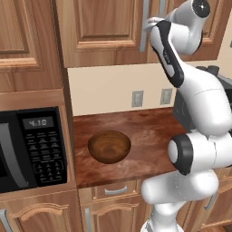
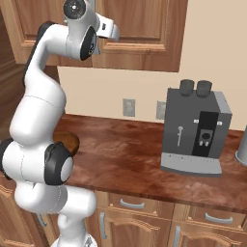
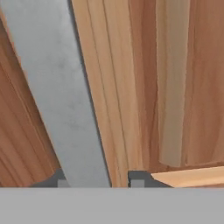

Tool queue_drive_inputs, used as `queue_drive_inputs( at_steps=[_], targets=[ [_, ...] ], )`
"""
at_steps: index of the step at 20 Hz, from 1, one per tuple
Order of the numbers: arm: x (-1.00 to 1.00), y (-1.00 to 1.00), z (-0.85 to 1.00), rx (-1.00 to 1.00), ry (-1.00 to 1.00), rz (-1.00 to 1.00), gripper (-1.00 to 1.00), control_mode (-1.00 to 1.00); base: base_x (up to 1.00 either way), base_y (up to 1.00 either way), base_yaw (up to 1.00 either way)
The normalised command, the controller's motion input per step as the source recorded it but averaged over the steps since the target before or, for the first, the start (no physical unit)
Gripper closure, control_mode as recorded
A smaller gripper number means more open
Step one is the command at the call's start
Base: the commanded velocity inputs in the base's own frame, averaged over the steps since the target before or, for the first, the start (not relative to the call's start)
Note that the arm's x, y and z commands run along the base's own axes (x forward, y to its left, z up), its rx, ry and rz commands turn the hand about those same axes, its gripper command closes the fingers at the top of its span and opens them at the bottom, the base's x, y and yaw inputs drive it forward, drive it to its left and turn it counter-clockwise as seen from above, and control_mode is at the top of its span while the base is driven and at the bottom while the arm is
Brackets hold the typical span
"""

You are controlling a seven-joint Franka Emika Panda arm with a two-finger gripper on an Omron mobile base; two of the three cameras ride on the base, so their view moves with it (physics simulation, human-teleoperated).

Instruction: Open the cabinet and setup a tea strainer by placing it in the bowl upright.

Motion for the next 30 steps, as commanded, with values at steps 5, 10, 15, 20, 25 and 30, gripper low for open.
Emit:
queue_drive_inputs(
  at_steps=[5,10,15,20,25,30],
  targets=[
    [0.18,0.0,-0.29,-0.1,0.0,0.0,1.0,-1.0,0.0,0.0,0.0],
    [0.12,0.0,-0.07,-0.01,0.0,0.02,1.0,-1.0,0.0,0.0,0.0],
    [0.01,-0.09,0.0,0.0,-0.03,0.03,1.0,-1.0,0.0,0.0,0.0],
    [-0.21,-0.28,0.11,0.0,-0.09,0.04,1.0,-1.0,0.0,0.0,0.0],
    [-0.57,-0.37,0.28,0.0,-0.05,0.08,1.0,-1.0,0.0,0.0,0.0],
    [-0.77,-0.49,0.32,0.01,-0.05,0.08,1.0,-1.0,0.0,0.0,0.0]
  ],
)
